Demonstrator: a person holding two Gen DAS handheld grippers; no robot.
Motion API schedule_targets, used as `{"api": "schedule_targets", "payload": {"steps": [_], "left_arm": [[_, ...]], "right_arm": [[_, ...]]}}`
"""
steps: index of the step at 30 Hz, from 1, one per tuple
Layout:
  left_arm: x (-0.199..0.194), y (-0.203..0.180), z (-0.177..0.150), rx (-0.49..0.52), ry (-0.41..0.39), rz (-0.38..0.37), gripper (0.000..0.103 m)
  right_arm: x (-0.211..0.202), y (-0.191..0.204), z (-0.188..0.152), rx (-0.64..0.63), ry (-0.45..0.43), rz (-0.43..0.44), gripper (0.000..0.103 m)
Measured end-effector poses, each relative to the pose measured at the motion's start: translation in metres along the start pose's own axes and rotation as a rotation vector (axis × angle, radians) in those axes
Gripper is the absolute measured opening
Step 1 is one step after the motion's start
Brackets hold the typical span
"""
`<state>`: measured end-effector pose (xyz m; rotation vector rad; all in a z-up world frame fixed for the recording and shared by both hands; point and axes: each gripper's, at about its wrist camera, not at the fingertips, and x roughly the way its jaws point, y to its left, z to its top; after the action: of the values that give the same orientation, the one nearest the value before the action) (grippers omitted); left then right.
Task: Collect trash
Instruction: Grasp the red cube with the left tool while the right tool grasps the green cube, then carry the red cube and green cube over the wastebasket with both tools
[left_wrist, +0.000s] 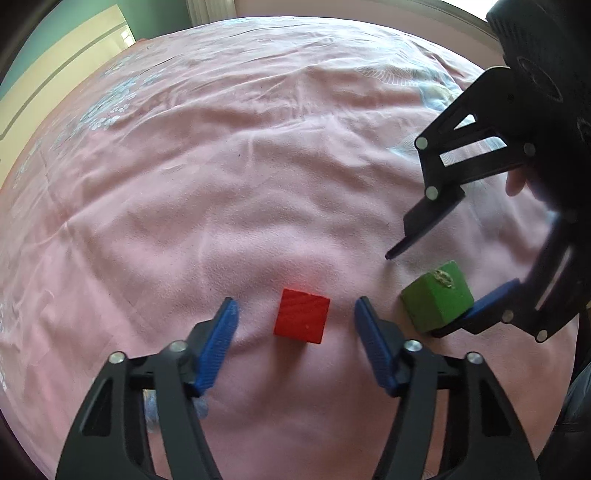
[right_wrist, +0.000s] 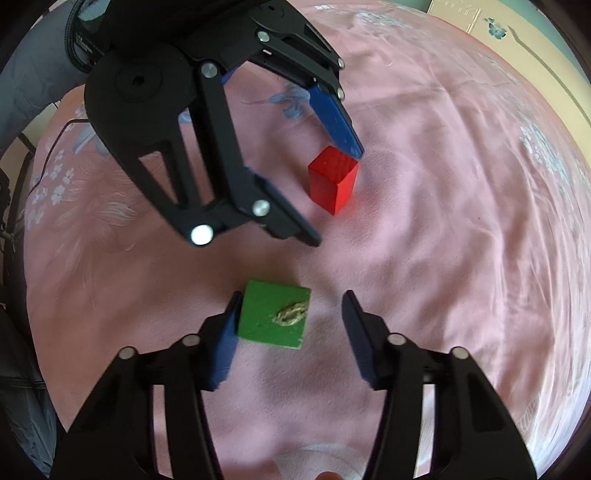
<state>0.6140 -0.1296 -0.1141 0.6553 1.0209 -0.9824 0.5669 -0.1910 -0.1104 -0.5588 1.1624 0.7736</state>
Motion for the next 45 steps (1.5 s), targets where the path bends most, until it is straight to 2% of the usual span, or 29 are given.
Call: {"api": "schedule_targets", "payload": {"steps": [1,2,4,6,14,19,29,45], "left_arm": [[0.0,0.0,0.0,-0.003,-0.008,0.009,0.053],[0.0,0.0,0.0,-0.001,-0.017,0.008,0.048],[0.0,-0.001,-0.001,0.007,-0.021,0.008,0.028],[0.001,-0.002,-0.001,0.015,-0.017,0.011,0.022],[-0.007,-0.011,-0.006,0.029,-0.014,0.012,0.022],[-0.026,-0.026,-0.013,0.064,-0.015,0.015,0.022],[-0.072,-0.076,-0.044,0.148,0.036,0.024,0.022],[-0.13,-0.154,-0.081,0.182,0.084,0.024,0.022]], "right_arm": [[0.001,0.0,0.001,-0.004,-0.001,0.0,0.044],[0.001,0.0,0.001,-0.005,-0.006,0.004,0.038],[0.002,0.001,0.001,-0.01,-0.008,0.008,0.032],[0.002,0.001,0.003,-0.013,-0.004,0.004,0.032],[-0.002,0.005,0.001,-0.021,0.024,-0.012,0.031],[-0.015,0.017,-0.006,-0.04,0.044,-0.011,0.031],[-0.051,0.044,-0.018,-0.05,0.048,-0.021,0.031],[-0.112,0.117,-0.048,-0.085,0.04,-0.053,0.031]]}}
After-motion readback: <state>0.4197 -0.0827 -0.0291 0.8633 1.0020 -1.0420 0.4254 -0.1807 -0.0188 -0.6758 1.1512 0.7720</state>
